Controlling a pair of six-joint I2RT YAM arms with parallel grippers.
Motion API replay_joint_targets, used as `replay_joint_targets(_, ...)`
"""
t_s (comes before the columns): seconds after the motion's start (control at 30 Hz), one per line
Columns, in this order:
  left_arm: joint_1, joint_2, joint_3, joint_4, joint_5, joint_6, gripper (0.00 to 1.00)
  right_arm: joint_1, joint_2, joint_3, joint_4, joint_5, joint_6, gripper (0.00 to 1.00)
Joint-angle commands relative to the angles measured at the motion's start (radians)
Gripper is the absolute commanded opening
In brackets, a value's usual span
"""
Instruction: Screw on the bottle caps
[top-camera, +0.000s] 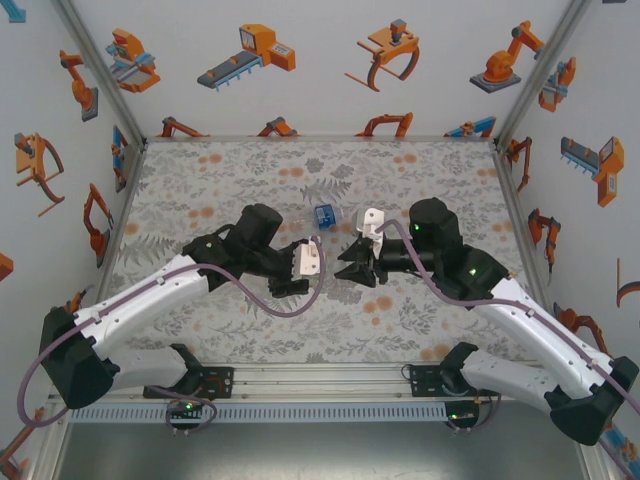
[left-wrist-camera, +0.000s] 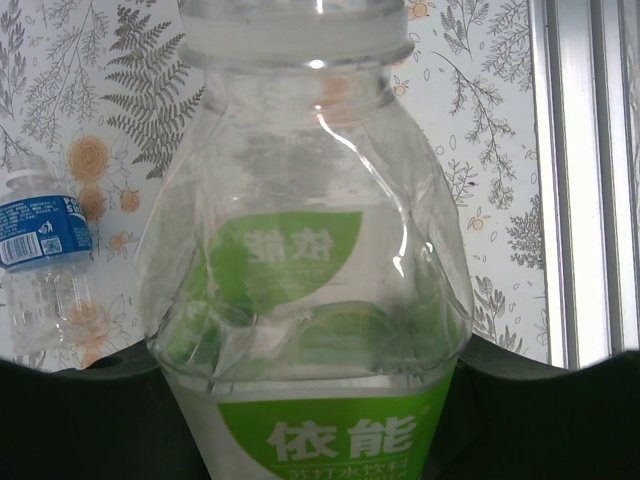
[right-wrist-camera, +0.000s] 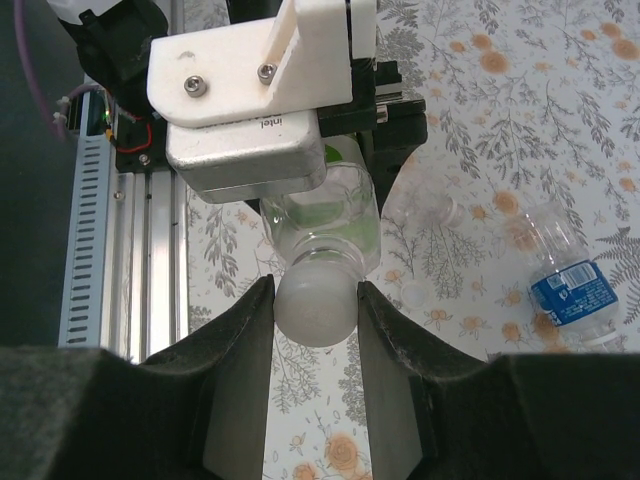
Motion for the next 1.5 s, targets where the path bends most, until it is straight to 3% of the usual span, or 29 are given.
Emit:
replay_joint_targets(0.0, -0.012, -0.013, 0.04, -0.009, 0.059, 0.024, 0.0, 0.012, -0.007, 0.015, 0.027, 0.003, -0.025, 0.09)
replay_joint_targets(0.63, -0.018, -0.005, 0.095, -0.044, 0.129, 0.043, 0.0, 0.013, 0.04, 0.026, 0.038, -0.113, -0.125, 0.07)
replay_joint_targets(0.87, -0.018, 0.003, 0.11, -0.044, 0.174, 0.028, 0.0, 0.022, 0.041, 0.014, 0.03, -0.174, -0.264, 0.0)
replay_joint_targets(1.23, -0.018, 0.016, 0.146, -0.1, 0.227, 0.01, 0.0, 0.057, 0.072, 0.065, -0.092, -0.187, -0.521, 0.0)
replay_joint_targets(1.47, -0.018, 0.005, 0.144, -0.095, 0.247, 0.001, 0.0, 0.061, 0.094, 0.053, -0.072, -0.232, -0.559, 0.0)
